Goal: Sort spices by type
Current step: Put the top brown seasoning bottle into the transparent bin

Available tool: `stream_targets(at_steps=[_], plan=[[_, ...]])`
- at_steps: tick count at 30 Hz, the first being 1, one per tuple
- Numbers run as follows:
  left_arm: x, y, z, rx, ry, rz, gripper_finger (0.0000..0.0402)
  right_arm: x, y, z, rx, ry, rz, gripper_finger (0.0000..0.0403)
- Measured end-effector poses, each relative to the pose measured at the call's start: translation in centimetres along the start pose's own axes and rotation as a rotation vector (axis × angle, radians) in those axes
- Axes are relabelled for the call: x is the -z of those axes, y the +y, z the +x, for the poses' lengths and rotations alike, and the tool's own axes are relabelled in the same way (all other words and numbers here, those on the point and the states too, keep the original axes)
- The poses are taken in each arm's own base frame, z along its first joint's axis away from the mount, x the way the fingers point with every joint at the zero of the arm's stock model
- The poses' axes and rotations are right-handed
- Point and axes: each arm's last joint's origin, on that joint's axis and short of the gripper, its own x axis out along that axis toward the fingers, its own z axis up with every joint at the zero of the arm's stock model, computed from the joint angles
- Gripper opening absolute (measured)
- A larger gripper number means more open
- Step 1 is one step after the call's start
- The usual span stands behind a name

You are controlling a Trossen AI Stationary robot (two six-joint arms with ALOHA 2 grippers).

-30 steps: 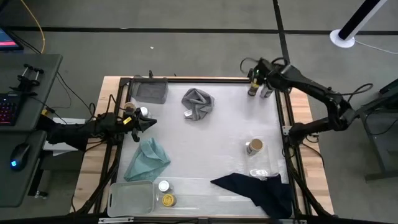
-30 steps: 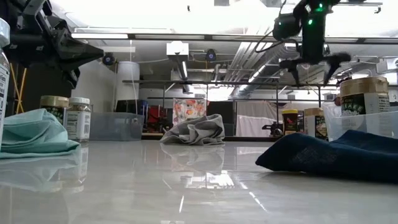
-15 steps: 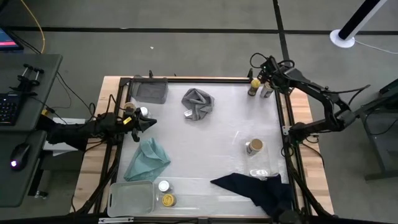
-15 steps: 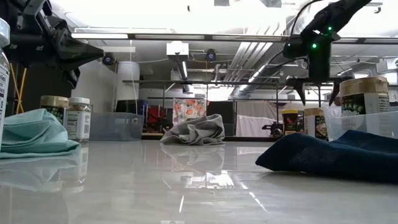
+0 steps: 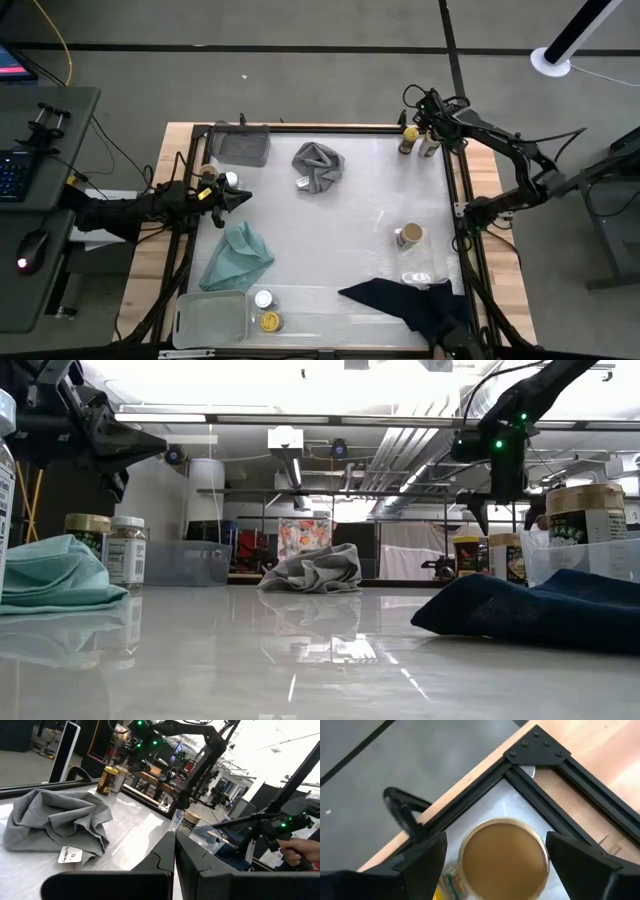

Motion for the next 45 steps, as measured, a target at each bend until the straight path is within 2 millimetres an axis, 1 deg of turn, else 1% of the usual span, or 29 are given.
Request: stream_targets(at_steps=[5, 12, 15, 19, 21, 23, 26, 30, 33, 35, 38, 40, 42, 45], plan=[[0.0, 0.0, 0.0, 0.000, 0.000, 0.000, 0.0001, 0.3, 0.2, 1.2, 0.046, 0.012, 0.019, 0.0337], [0.0, 0.0, 0.0, 0.000, 0.000, 0.000, 0.0001, 0.7, 0.4, 2.2, 0.077, 0.024, 0.008, 0.0335], [0.0, 0.0, 0.0, 0.000, 0.000, 0.000, 0.0001, 0.8, 0.4, 2.2, 0.081, 0.039, -0.016, 0.0318], [0.0, 0.0, 0.0, 0.000, 0.000, 0.000, 0.0001, 0.9, 0.2, 1.8, 0.075, 0.064, -0.075, 0.0272], [0.0, 0.0, 0.0, 0.000, 0.000, 0.000, 0.0001, 0.9, 0.0, 1.2, 0.067, 0.069, -0.116, 0.0271], [0.0, 0.0, 0.0, 0.000, 0.000, 0.000, 0.0001, 0.8, -0.3, 0.2, 0.045, 0.064, -0.156, 0.0271], [0.0, 0.0, 0.0, 0.000, -0.001, 0.000, 0.0001, 0.5, -1.0, -2.0, -0.013, 0.043, -0.235, 0.0271], [0.0, 0.0, 0.0, 0.000, 0.000, 0.000, 0.0001, 0.3, -2.7, -6.2, -0.154, 0.004, -0.386, 0.0271], [0.0, 0.0, 0.0, 0.000, 0.000, 0.000, 0.0001, 1.0, -5.0, -9.9, -0.305, 0.054, -0.488, 0.0271], [0.0, 0.0, 0.0, 0.000, 0.000, 0.000, 0.0001, 1.7, -6.7, -12.2, -0.440, 0.105, -0.551, 0.0271], [0.0, 0.0, 0.0, 0.000, 0.000, 0.000, 0.0001, 2.7, -9.7, -15.1, -0.627, 0.220, -0.604, 0.0271], [0.0, 0.0, 0.0, 0.000, 0.000, 0.000, 0.0001, 3.1, -11.4, -16.6, -0.758, 0.284, -0.628, 0.0271], [0.0, 0.0, 0.0, 0.000, 0.000, 0.000, 0.0001, 3.4, -12.6, -17.8, -0.870, 0.339, -0.642, 0.0271], [0.0, 0.0, 0.0, 0.000, 0.000, 0.000, 0.0001, 4.0, -13.5, -19.1, -1.003, 0.426, -0.682, 0.0271]])
